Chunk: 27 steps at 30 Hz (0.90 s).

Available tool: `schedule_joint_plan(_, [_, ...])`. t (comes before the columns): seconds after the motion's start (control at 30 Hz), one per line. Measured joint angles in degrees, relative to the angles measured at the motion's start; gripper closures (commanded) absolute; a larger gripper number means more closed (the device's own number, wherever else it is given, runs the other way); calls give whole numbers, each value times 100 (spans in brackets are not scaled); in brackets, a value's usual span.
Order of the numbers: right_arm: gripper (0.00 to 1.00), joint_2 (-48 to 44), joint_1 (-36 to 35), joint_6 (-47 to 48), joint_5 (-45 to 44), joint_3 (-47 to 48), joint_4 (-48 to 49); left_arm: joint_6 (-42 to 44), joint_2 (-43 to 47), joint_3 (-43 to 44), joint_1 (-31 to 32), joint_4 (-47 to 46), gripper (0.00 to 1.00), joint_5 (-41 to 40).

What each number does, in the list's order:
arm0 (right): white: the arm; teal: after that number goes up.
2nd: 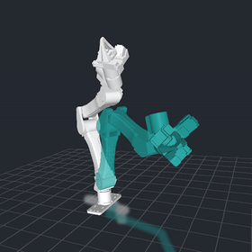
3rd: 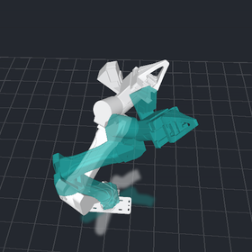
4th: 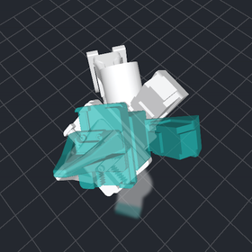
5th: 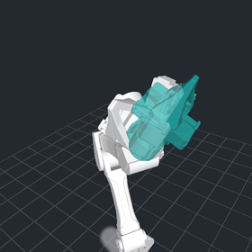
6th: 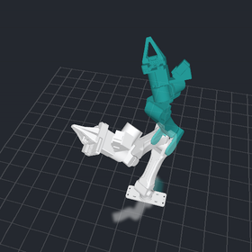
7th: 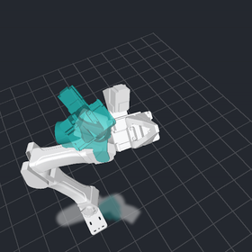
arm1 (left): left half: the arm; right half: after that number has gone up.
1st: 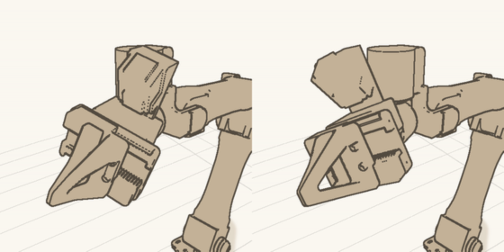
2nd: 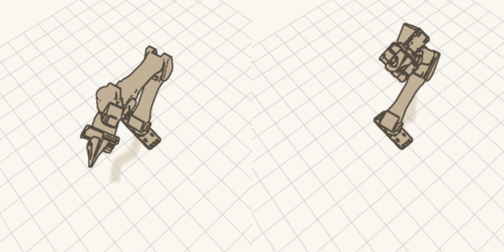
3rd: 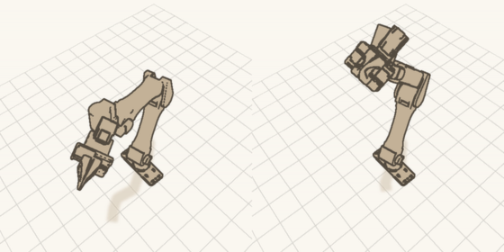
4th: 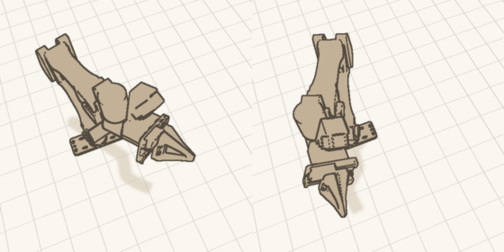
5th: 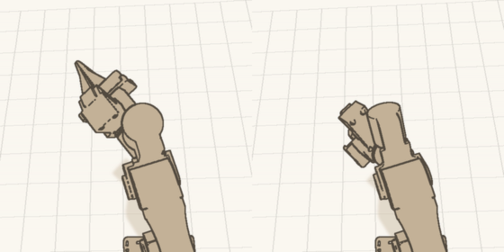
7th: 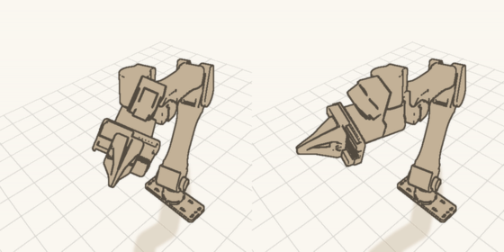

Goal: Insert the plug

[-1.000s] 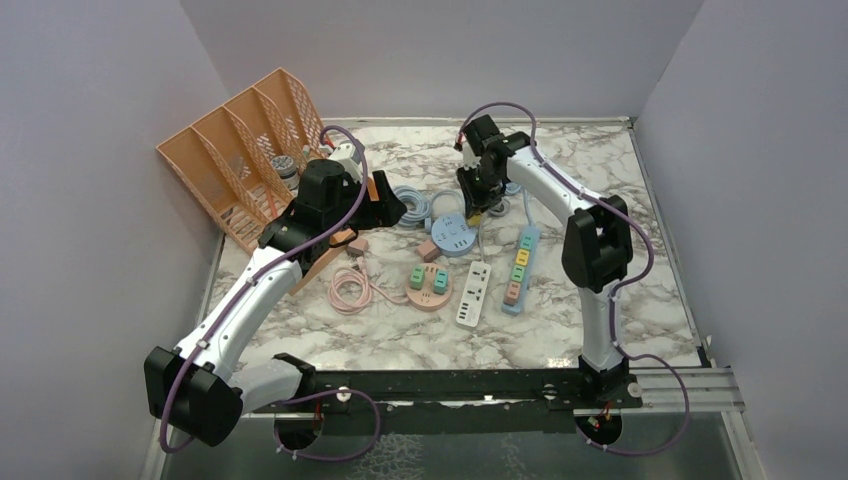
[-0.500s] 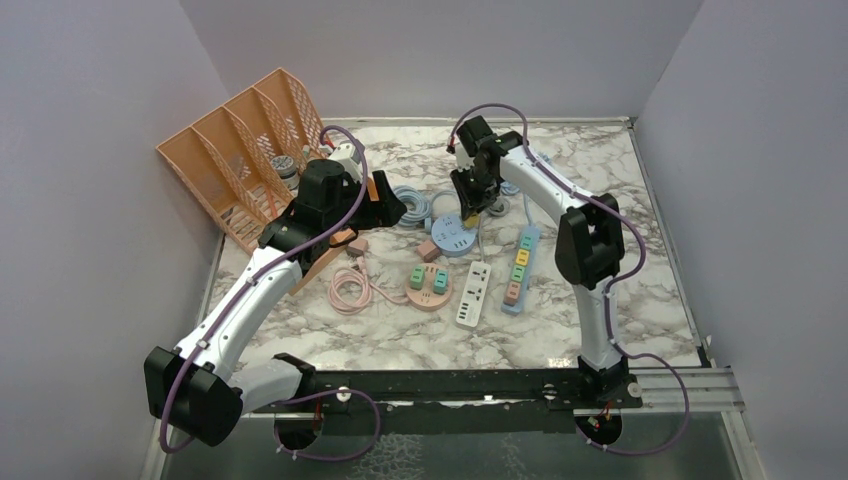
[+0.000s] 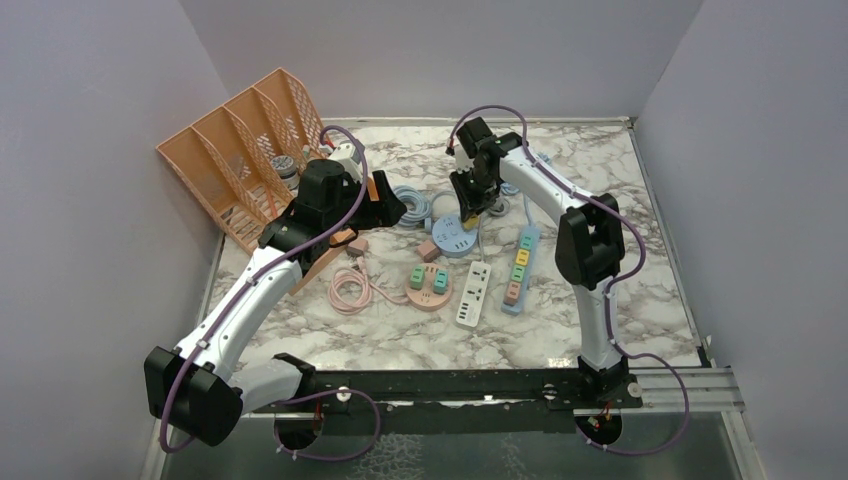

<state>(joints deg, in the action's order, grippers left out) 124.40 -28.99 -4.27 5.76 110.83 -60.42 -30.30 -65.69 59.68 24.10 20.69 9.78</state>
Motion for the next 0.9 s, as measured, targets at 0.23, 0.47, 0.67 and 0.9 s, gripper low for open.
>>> schedule_joint_plan(0.23, [99,-9,-4,2,-13,22,-31,0,0,0,0,-2,20,0])
schedule_joint_plan(0.47, [99,-9,-9,-4,-13,101,-251,-2,0,-4,0,0,20,0])
schedule_joint_plan(0.67, [99,-9,-9,-2,-13,92,-299,-2,0,-13,0,0,20,0])
schedule_joint_plan(0.9, [99,-7,-11,-2,-17,74,-297,-2,-22,-15,0,0,20,0])
